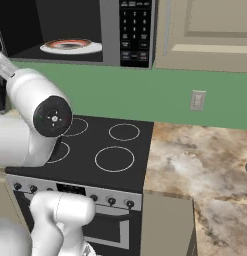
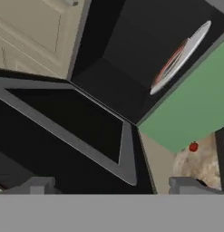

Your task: Pick the chicken drumstick from the counter and place it in the microwave. Then turn on the microwave.

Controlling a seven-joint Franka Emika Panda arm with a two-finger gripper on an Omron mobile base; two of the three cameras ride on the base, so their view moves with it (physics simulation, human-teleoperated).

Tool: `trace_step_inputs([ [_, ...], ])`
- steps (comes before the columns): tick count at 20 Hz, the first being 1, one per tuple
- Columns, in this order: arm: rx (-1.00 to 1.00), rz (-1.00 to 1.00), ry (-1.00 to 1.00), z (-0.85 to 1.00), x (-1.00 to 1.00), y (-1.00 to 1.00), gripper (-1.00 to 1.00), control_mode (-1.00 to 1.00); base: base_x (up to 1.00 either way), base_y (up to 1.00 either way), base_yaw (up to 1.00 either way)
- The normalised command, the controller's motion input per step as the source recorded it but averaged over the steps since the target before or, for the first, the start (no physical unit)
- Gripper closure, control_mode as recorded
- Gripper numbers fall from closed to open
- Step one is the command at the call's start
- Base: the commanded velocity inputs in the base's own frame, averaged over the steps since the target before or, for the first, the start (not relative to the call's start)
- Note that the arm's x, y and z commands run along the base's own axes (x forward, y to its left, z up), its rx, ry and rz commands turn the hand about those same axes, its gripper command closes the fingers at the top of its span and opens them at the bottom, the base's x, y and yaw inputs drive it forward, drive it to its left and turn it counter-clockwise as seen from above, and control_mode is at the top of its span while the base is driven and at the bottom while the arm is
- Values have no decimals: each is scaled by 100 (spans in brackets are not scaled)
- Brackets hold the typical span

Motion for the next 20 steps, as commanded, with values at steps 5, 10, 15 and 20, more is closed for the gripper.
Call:
trace_step_inputs([
  [5,11,27,3,-1,36,48,-100,-100,0,0,0],
  [10,2,27,1,0,16,56,-100,-100,0,0,0],
  [15,0,27,0,0,0,58,-100,-100,0,0,0],
  [20,0,26,0,0,-1,70,-100,-100,0,0,0],
])
